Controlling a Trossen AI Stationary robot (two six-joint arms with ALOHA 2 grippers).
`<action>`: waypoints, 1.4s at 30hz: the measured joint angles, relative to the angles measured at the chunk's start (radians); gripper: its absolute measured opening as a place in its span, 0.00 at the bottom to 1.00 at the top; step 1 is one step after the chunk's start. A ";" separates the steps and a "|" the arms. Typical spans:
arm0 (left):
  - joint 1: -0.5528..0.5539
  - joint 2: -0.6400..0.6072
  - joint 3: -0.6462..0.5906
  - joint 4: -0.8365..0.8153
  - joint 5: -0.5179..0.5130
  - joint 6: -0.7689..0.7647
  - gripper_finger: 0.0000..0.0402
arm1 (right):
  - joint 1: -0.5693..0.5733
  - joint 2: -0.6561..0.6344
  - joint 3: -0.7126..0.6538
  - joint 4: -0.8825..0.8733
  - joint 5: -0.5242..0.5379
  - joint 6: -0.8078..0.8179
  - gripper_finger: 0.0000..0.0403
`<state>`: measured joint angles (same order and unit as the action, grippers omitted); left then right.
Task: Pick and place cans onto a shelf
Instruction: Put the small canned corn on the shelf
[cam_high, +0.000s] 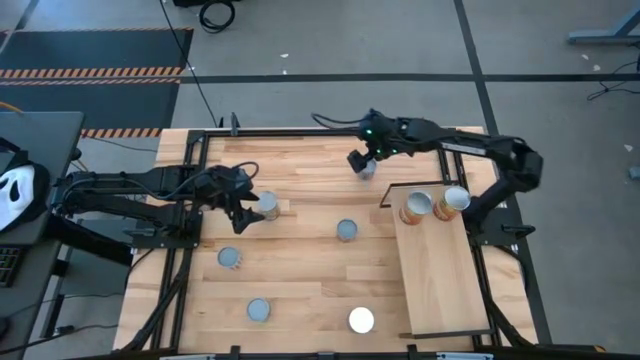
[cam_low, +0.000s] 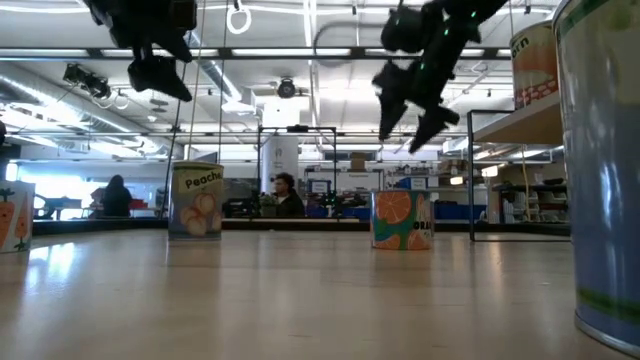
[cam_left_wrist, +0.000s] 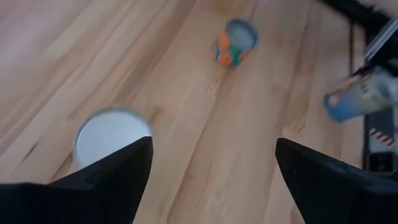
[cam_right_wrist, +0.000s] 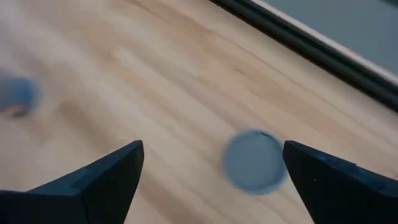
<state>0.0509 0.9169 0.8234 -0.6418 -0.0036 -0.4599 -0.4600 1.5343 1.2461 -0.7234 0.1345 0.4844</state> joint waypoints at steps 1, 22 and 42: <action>0.000 0.000 0.000 0.019 0.000 0.000 0.86 | -0.011 0.022 0.000 -0.002 0.020 0.031 0.98; 0.000 0.000 0.000 0.244 -0.002 -0.026 0.86 | -0.041 0.298 -0.008 -0.010 0.220 0.413 0.98; 0.002 0.000 0.000 0.518 -0.002 0.026 0.86 | -0.004 0.264 -0.003 0.068 0.113 0.207 0.72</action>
<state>0.0528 0.9165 0.8234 -0.1234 -0.0059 -0.4339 -0.4639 1.7985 1.2436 -0.6555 0.2476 0.6919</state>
